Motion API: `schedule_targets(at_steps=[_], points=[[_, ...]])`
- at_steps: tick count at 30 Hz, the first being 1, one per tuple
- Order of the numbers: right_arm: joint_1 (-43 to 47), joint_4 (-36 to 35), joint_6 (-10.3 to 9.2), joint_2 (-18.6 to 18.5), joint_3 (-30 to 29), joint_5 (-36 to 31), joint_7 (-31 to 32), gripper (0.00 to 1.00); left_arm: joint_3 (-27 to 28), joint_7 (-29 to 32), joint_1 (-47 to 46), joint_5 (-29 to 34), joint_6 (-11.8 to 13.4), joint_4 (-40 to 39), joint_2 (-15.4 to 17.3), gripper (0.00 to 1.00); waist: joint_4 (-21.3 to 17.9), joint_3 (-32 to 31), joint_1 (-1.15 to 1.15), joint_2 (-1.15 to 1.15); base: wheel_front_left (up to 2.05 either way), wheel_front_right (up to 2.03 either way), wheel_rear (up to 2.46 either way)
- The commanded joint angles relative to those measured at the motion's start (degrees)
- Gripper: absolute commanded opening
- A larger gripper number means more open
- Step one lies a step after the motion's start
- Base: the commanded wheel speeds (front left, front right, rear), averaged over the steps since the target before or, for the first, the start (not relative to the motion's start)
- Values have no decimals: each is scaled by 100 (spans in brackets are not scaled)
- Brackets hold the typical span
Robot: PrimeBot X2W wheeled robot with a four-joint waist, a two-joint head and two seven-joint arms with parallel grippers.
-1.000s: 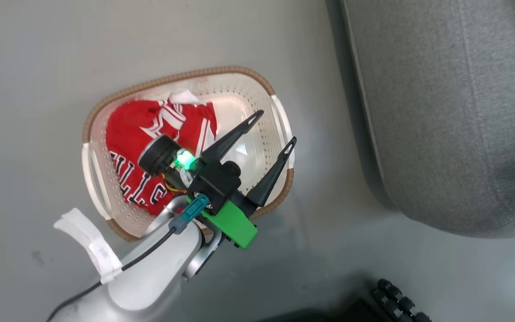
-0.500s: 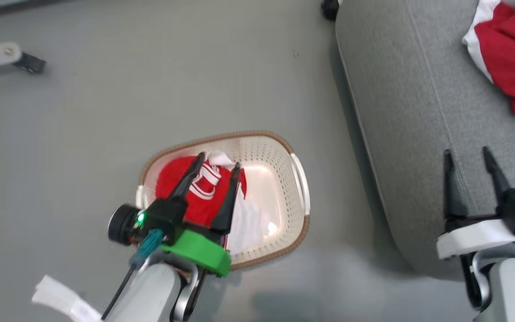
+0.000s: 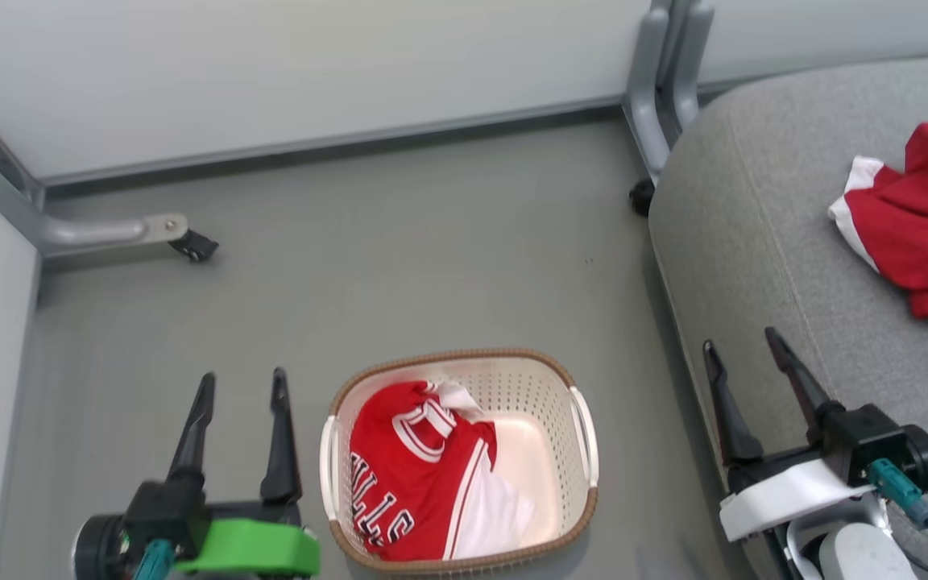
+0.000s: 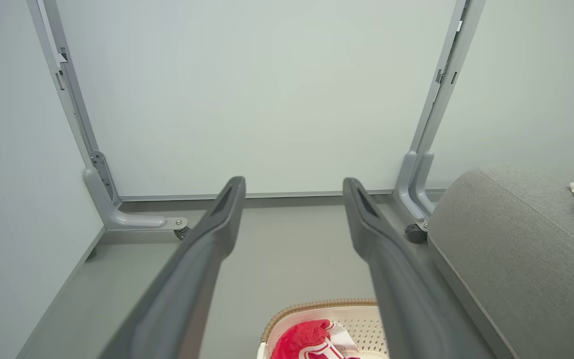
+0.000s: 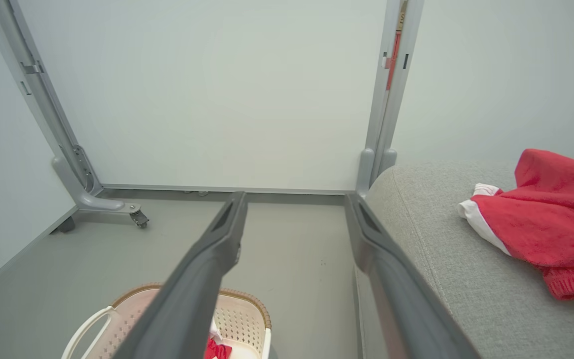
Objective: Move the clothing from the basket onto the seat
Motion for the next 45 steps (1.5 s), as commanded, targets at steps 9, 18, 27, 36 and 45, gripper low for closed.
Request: schedule_targets(at_steps=[9, 18, 27, 36, 45], points=[[725, -266, -8, -22, 271, 219, -1, 100, 243, -2, 1103, 367, 31, -512, -58, 100, 75, -864, 1, 0, 0, 0, 0], [1294, -178, -8, -21, 351, 243, -1, 100, 99, -2, 1633, 496, 136, -517, -59, 100, -24, -1137, 1, 0, 0, 0, 0], [1351, -178, -8, -22, 414, 214, -1, 100, 106, -2, 1721, 593, 42, -427, -59, 100, -108, -1216, 1, 0, 0, 0, 0], [1388, -186, -8, -22, 453, 242, -1, 100, 107, -3, 1730, 602, 82, -418, -59, 100, -165, -1258, 1, 0, 0, 0, 0], [1366, -179, -8, -21, 474, 218, -1, 100, 60, -3, 1659, 579, 85, -391, -59, 100, -160, -1205, 1, 0, 0, 0, 0]])
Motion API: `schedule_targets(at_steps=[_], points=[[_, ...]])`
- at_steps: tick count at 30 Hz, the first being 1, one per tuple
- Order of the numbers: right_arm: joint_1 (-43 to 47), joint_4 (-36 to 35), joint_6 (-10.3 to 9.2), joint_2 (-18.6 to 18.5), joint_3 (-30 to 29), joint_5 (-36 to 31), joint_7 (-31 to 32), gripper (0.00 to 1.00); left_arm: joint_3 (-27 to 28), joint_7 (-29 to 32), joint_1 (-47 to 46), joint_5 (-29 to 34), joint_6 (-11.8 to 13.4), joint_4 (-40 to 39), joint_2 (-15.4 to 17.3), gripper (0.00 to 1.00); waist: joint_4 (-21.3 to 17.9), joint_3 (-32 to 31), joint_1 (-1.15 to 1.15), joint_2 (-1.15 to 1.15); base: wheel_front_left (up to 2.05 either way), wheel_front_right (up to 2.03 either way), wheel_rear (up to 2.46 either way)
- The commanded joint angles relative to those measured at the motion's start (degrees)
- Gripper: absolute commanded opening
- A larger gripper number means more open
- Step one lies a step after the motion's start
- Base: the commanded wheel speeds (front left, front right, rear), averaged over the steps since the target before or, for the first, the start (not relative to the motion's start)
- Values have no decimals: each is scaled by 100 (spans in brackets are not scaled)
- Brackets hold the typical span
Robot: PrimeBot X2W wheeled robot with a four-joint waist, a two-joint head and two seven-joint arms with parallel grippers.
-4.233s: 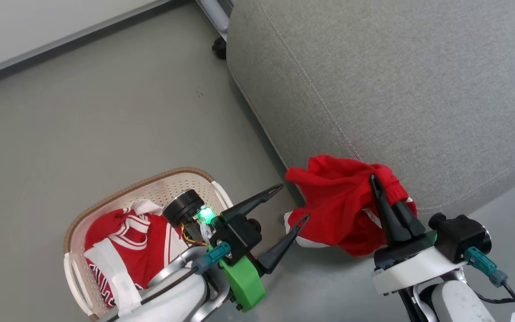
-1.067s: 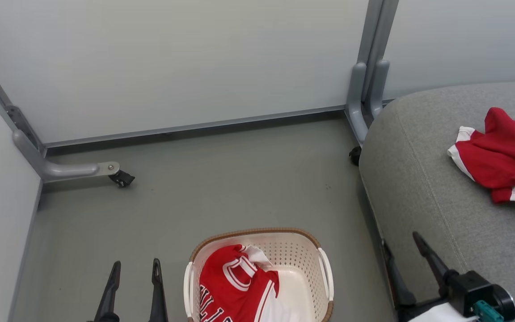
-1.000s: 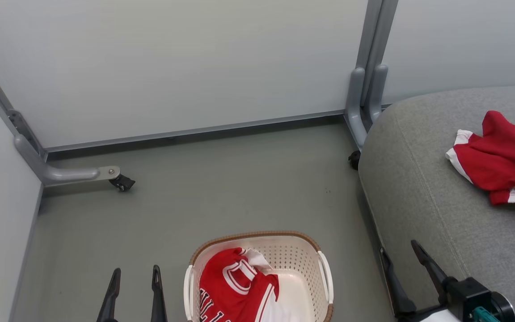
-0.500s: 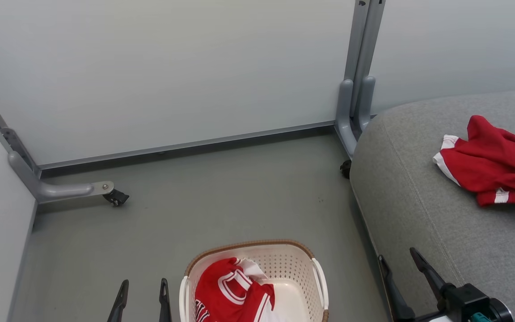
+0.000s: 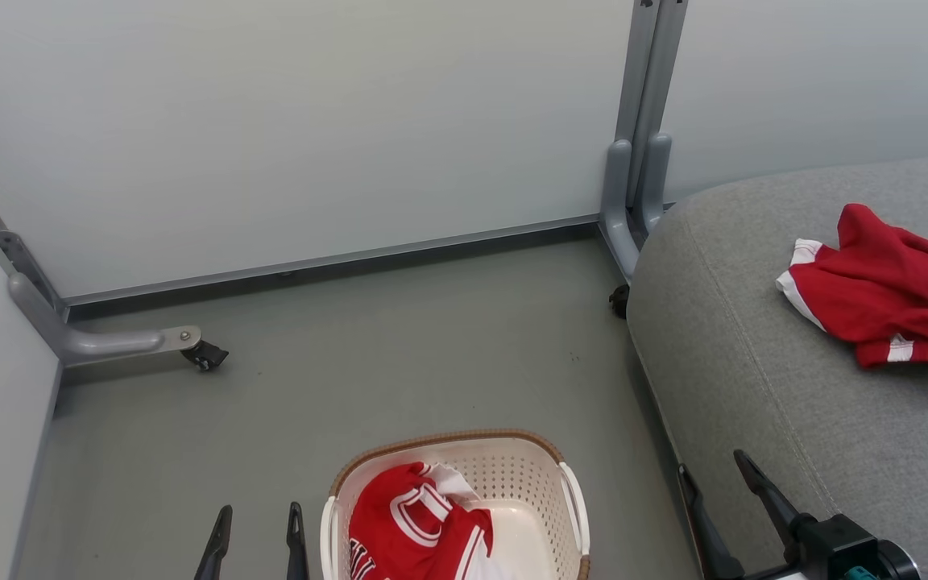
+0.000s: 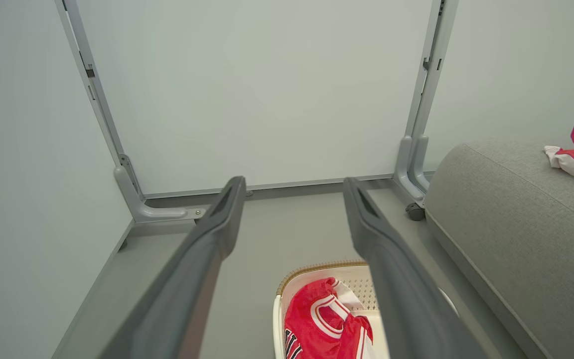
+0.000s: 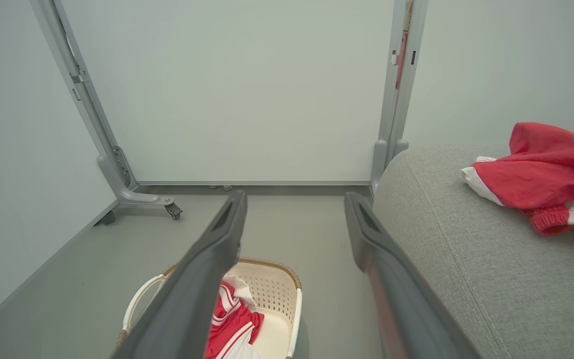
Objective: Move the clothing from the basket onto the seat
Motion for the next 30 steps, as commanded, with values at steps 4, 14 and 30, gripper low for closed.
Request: schedule_targets(at_steps=[4, 14, 30], points=[[73, 13, -8, -20, -4, -24, -1, 100, -11, -3, 16, -26, 31, 28, 5, 100, 12, -6, 0, 0, 0, 0, 0], [-71, 24, -8, -20, -14, -24, -1, 100, -19, -3, -37, -8, 46, 54, 5, 100, -11, 75, 0, 0, 0, 0, 0], [-429, -84, -8, -20, -59, -170, -1, 100, 3, -3, -576, 183, -422, 472, 6, 100, -101, 996, 0, 0, 0, 0, 0]])
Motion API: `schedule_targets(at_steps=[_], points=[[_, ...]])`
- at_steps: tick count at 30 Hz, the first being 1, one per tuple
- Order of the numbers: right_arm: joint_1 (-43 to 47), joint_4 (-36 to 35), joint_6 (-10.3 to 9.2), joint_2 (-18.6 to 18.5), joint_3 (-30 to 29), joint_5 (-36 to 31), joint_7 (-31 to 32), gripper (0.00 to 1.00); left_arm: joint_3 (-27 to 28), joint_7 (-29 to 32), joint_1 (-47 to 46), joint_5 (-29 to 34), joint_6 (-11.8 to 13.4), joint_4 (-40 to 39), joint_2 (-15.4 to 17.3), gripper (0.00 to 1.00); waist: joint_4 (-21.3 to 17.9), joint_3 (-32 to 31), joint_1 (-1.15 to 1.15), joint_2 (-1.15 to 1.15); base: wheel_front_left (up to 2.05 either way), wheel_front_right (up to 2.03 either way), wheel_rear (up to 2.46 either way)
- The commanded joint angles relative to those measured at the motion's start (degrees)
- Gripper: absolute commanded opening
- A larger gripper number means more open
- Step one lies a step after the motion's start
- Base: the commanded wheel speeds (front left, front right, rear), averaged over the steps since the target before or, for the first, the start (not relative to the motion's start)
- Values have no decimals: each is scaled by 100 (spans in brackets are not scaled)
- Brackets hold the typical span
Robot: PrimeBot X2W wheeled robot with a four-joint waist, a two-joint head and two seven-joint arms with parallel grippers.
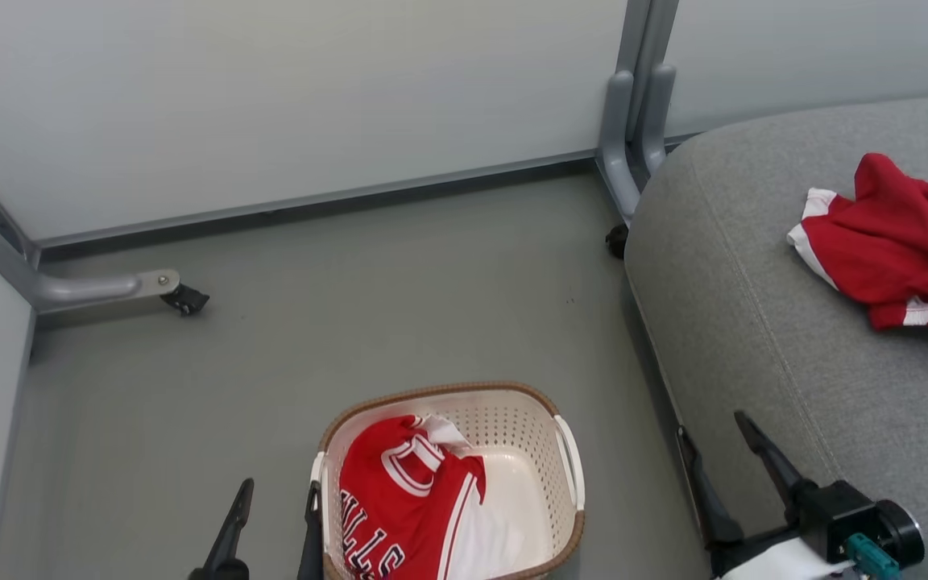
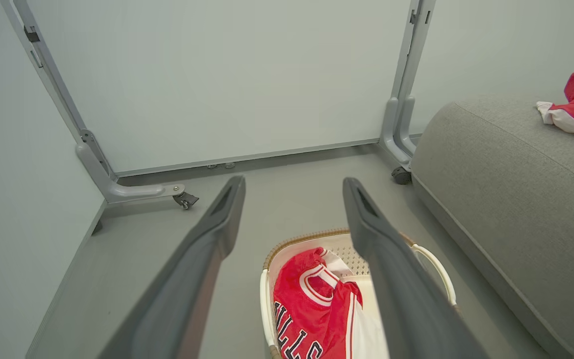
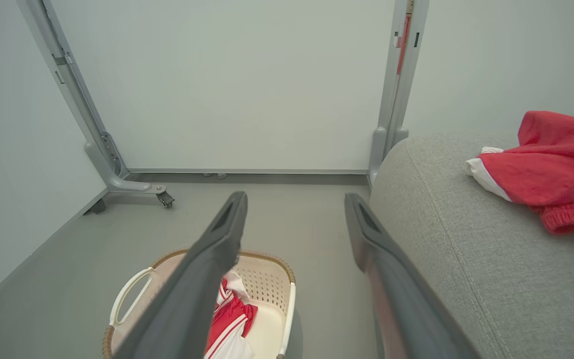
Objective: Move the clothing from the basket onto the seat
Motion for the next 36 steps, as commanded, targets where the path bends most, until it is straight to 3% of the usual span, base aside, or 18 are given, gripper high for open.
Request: schedule_targets(at_steps=[1, 7, 12, 21, 30, 36], points=[[-179, -47, -8, -21, -55, -52, -1, 100, -1, -3, -238, 117, -114, 65, 11, 100, -61, 471, 0, 0, 0, 0, 0], [-644, -191, -8, -20, -161, -169, -1, 100, -264, -3, -1101, 417, -548, 388, 202, 100, -86, 1429, 0, 0, 0, 0, 0], [-1113, -342, -8, -66, -165, -236, -1, 100, -860, -3, -2133, 844, -692, 851, 575, 100, -113, 2282, 0, 0, 0, 0, 0], [-2000, -636, -8, -124, -190, -302, -1, 100, -2152, -3, -4306, 1376, -748, 2292, 1214, 100, -295, 3593, 0, 0, 0, 0, 0], [-2455, -839, -8, -71, -128, -228, -1, 100, -3389, -3, -5977, 1550, -747, 4029, 1379, 100, -508, 4470, 0, 0, 0, 0, 0], [-2651, -945, -8, -40, -48, -70, -1, 100, -3800, -3, -6825, 1797, -742, 4949, 1384, 100, -620, 4838, 0, 0, 0, 0, 0]])
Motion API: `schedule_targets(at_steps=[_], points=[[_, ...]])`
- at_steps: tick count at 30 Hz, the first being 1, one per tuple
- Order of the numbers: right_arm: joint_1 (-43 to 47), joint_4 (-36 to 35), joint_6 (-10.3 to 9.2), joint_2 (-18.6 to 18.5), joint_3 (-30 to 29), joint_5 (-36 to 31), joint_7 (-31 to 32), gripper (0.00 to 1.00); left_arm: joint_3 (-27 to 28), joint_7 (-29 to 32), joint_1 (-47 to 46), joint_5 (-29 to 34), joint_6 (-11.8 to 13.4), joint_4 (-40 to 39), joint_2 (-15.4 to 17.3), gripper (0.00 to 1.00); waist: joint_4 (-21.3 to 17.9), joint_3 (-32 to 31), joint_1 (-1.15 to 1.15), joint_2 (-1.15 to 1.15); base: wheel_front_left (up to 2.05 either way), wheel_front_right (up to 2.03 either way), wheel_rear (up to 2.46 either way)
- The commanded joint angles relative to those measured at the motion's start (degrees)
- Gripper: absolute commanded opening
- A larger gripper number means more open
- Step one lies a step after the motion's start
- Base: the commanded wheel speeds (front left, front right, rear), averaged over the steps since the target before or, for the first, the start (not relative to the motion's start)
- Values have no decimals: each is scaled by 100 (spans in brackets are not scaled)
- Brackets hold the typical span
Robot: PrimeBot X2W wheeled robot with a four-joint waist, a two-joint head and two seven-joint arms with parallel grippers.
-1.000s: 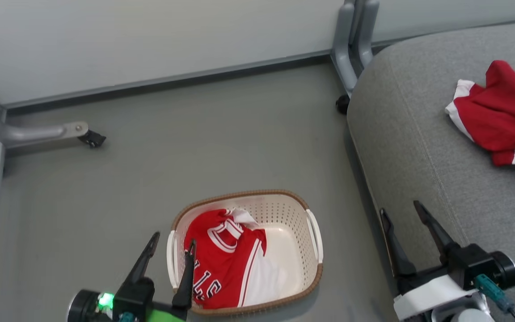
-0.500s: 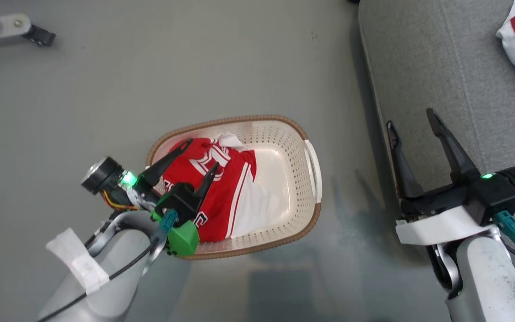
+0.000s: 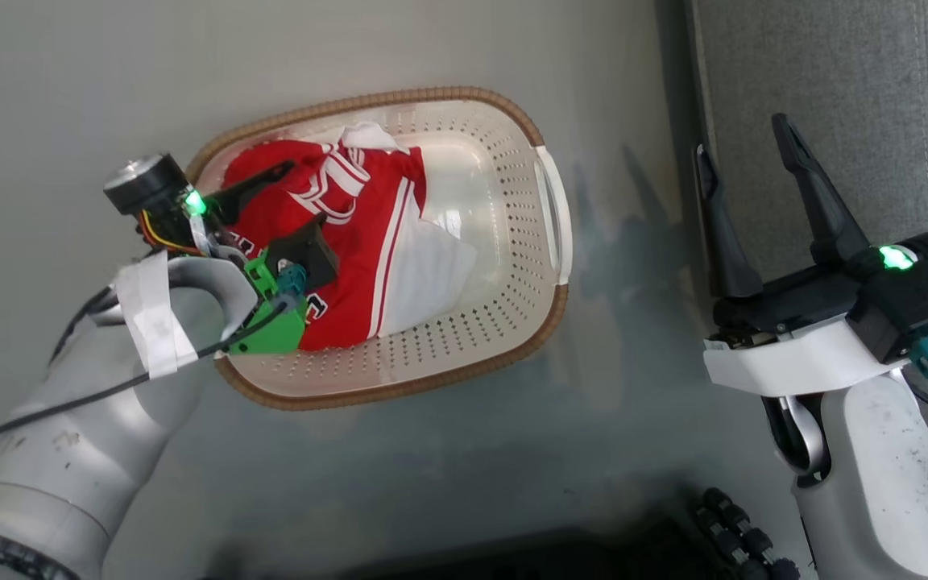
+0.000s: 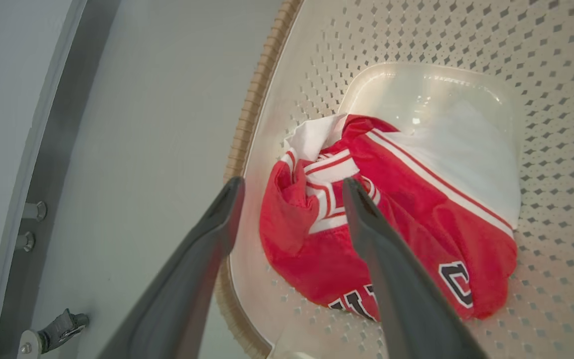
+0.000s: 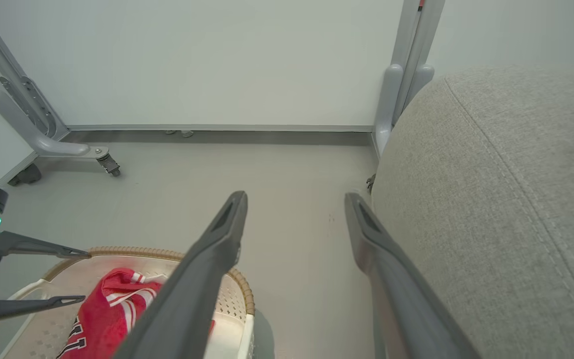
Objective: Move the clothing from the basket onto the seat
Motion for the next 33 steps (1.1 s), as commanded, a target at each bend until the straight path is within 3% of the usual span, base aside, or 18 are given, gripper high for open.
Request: schedule_targets(at_steps=[1, 8, 19, 33], points=[[-123, -37, -8, 5, 10, 58, -1, 100, -29, -3, -245, 90, 37, 191, 17, 100, -240, 511, -1, 0, 0, 0, 0], [-271, -97, -8, 27, 48, 232, -1, 100, -128, 72, -812, 174, 335, 1181, -138, 100, -356, 779, -1, 0, 0, 0, 0], [-352, -121, -8, 25, 112, 529, -1, 100, -306, 43, -1145, 290, 901, 1703, -230, 100, -474, 1016, -1, 0, 0, 0, 0], [-422, -194, -8, 24, 140, 654, -1, 100, -387, 41, -1529, 142, 990, 1915, -232, 100, -618, 1404, -1, 0, 0, 0, 0]])
